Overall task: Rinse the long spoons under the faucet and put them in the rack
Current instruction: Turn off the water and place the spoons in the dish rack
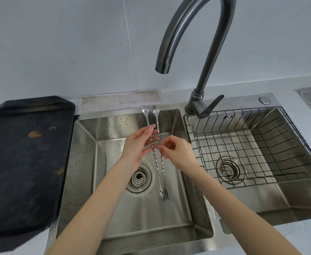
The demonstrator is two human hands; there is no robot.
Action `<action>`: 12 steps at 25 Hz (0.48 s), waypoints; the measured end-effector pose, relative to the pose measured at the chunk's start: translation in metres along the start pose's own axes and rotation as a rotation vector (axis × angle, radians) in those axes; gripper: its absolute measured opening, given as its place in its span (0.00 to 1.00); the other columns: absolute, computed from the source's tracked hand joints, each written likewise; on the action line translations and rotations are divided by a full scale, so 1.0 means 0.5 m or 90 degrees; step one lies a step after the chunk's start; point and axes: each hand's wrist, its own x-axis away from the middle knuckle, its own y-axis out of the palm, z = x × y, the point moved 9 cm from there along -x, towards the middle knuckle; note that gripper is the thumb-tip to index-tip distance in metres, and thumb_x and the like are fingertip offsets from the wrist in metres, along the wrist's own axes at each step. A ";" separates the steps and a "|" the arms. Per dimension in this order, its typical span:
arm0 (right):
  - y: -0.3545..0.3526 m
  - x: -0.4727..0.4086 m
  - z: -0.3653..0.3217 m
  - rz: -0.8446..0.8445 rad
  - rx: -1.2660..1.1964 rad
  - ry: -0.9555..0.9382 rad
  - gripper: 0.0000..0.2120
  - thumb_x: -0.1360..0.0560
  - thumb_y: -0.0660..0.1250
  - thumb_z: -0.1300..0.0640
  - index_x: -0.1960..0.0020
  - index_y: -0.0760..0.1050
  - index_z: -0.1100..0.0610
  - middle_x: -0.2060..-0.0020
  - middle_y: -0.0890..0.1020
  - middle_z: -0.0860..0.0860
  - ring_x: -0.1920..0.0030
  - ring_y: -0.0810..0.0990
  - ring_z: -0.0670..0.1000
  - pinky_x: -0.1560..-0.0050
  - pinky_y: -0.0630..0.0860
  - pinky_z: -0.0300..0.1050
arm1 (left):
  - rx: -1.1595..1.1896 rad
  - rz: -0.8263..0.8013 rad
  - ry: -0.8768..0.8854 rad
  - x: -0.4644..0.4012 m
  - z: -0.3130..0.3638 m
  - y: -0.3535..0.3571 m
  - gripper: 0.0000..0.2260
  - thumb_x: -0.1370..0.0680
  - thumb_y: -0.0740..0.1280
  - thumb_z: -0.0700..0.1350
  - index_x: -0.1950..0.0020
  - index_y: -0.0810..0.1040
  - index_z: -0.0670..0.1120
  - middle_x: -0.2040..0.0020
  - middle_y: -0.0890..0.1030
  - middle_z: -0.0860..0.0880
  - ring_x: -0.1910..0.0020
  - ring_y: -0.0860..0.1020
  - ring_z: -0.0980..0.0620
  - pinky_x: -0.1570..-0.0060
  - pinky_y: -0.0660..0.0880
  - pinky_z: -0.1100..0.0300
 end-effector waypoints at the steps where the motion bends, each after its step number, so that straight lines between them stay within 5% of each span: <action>1: -0.004 0.002 -0.001 0.007 0.001 0.000 0.10 0.28 0.68 0.55 0.66 0.71 0.49 0.72 0.78 0.46 0.68 0.78 0.46 0.54 0.79 0.47 | 0.002 0.000 0.002 0.002 0.004 -0.002 0.05 0.26 0.66 0.44 0.53 0.80 0.49 0.57 0.81 0.51 0.58 0.79 0.55 0.61 0.79 0.65; 12: -0.102 0.029 -0.030 0.059 -0.012 -0.014 0.03 0.28 0.67 0.57 0.60 0.78 0.53 0.70 0.79 0.46 0.67 0.78 0.44 0.53 0.78 0.43 | -0.038 0.033 0.029 0.032 0.007 -0.041 0.05 0.25 0.64 0.43 0.52 0.79 0.49 0.58 0.80 0.51 0.60 0.78 0.56 0.60 0.78 0.65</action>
